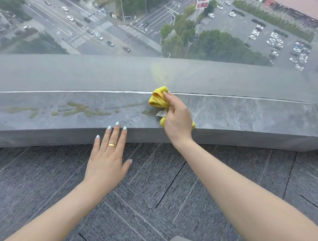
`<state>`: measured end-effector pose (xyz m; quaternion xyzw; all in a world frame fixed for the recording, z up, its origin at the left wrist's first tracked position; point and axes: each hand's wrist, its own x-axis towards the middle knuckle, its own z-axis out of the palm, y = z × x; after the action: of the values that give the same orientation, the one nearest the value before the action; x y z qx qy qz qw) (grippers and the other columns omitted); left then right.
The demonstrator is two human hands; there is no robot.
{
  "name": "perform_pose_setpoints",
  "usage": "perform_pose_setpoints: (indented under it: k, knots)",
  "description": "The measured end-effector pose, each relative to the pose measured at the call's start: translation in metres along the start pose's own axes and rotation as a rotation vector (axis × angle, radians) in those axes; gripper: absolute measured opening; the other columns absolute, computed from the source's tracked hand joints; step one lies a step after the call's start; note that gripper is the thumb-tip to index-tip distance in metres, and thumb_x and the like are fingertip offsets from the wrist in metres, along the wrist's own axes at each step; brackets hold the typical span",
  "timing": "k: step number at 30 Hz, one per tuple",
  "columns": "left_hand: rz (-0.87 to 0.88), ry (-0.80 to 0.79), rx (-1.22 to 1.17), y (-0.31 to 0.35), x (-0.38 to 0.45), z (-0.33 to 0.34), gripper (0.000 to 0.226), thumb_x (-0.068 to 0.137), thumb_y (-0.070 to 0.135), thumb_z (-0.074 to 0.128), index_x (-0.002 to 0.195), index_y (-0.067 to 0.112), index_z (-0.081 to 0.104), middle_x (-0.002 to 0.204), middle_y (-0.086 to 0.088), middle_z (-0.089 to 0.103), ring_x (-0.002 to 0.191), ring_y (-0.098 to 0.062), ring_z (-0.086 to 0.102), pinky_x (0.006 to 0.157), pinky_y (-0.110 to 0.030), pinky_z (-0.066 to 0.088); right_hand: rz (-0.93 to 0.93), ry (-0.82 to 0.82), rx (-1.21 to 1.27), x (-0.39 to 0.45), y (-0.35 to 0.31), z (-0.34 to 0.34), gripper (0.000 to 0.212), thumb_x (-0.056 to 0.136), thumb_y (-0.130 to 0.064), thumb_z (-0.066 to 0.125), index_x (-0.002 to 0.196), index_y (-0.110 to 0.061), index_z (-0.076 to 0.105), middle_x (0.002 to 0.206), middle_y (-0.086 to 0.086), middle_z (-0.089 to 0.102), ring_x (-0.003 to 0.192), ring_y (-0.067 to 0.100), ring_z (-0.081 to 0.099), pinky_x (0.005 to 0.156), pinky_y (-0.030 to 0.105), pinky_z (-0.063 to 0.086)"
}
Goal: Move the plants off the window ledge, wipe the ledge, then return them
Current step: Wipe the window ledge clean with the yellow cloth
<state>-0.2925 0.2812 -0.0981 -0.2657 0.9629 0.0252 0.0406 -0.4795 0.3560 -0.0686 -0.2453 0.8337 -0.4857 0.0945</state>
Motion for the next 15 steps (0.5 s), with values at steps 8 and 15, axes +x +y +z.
perform_pose_setpoints:
  k: [8,15]
  knots:
    - [-0.018,-0.009,0.005,0.003,0.0,-0.004,0.095,0.07,0.044,0.07,0.143,0.008,0.022,0.15,-0.013,0.03,0.138,-0.029,0.027,0.11,-0.048,0.02,0.176,-0.051,-0.401,-0.002,0.024,-0.036,0.054,0.098,-0.02,0.036,0.148,-0.013,0.021,0.157,0.008,0.022,0.146,0.023,0.012,0.117,0.036,0.005]
    - [0.03,-0.054,-0.07,-0.009,0.0,-0.009,0.088,0.072,0.044,0.068,0.143,0.013,0.026,0.151,-0.006,0.026,0.138,-0.021,0.019,0.106,-0.044,0.016,0.021,-0.352,-0.563,-0.012,-0.026,0.046,0.059,0.1,-0.028,0.028,0.15,-0.01,0.004,0.16,0.011,0.0,0.147,0.029,-0.006,0.116,0.041,-0.009]
